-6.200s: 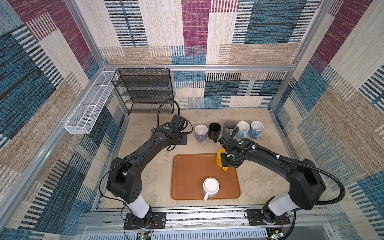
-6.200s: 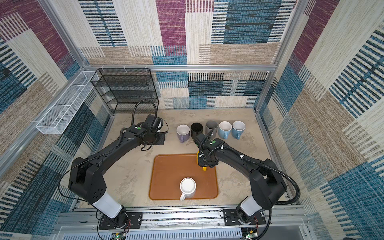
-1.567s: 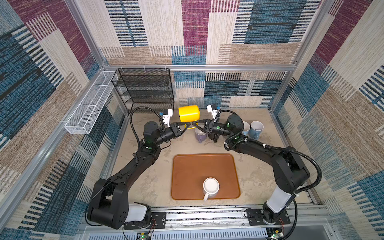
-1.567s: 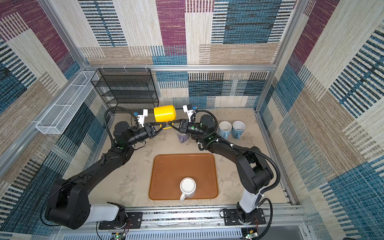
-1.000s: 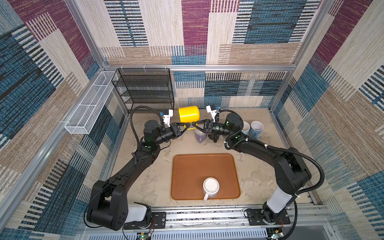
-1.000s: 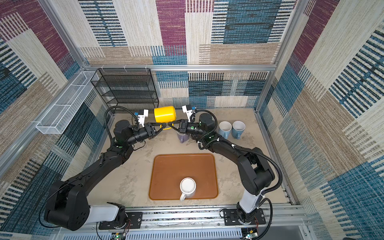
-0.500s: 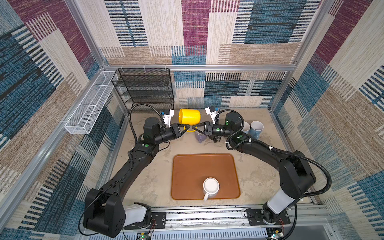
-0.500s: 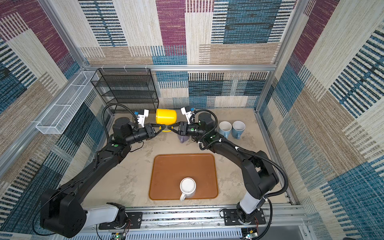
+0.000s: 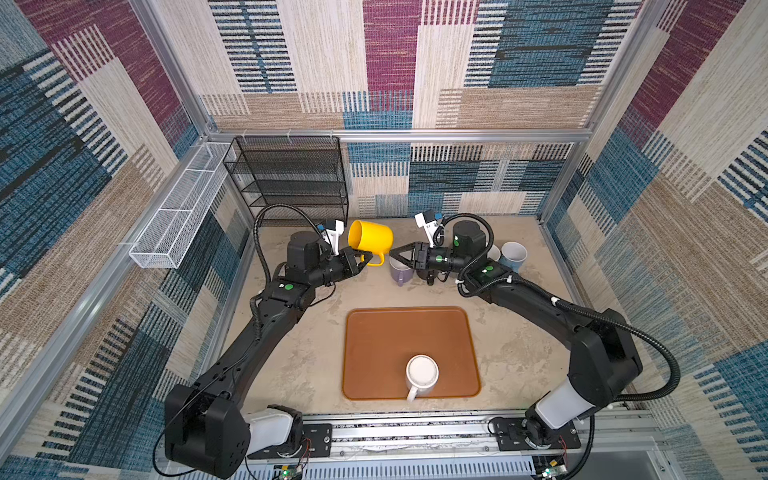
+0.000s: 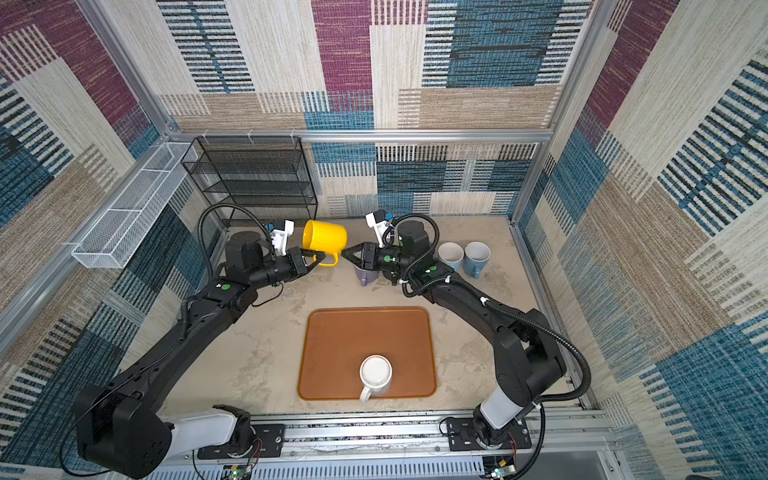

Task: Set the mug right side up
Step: 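Open the right gripper and withdraw it while the left gripper holds the mug, then lower the yellow mug upright beside the lavender mug with the left gripper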

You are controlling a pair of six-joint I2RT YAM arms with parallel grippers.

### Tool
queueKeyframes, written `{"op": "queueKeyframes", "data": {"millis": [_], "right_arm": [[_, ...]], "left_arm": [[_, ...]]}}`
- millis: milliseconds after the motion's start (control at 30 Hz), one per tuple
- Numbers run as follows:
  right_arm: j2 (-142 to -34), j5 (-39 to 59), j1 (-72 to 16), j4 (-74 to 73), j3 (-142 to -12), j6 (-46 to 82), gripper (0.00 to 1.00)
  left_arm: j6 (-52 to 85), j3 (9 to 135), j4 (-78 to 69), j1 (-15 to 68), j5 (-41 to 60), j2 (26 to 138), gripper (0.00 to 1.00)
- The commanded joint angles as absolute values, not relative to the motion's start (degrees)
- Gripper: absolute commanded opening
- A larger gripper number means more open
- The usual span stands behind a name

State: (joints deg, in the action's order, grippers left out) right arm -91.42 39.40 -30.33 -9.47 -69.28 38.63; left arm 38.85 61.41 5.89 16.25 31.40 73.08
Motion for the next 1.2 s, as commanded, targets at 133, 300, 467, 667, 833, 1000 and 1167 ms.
{"op": "queueKeyframes", "data": {"millis": [133,300,467,667,833,1000,1167], "right_arm": [[-88.6,31.5,-29.4,-2.3,-69.5,33.6,0.37],[-86.7,29.1,-28.4,-0.7,-68.5,32.1,0.37],[-85.5,27.6,-27.6,0.3,-67.9,31.3,0.37],[-84.4,25.1,-27.3,1.4,-67.3,30.8,0.37],[-83.3,22.1,-27.0,2.6,-67.2,30.7,0.39],[-81.9,21.3,-25.9,2.6,-66.0,32.0,0.41],[-81.1,18.7,-25.2,4.6,-65.9,32.4,0.42]], "left_arm": [[32.6,62.9,9.4,17.7,22.5,73.5,0.00],[30.1,65.3,15.5,19.6,16.0,75.5,0.00],[28.7,69.0,21.5,21.0,11.2,79.0,0.00],[27.6,71.9,23.9,22.5,6.7,82.9,0.00],[27.1,73.4,24.2,23.3,6.1,85.7,0.00],[27.0,74.7,24.8,24.0,4.3,88.0,0.00],[27.6,76.0,25.9,24.5,2.3,89.9,0.00]]}}
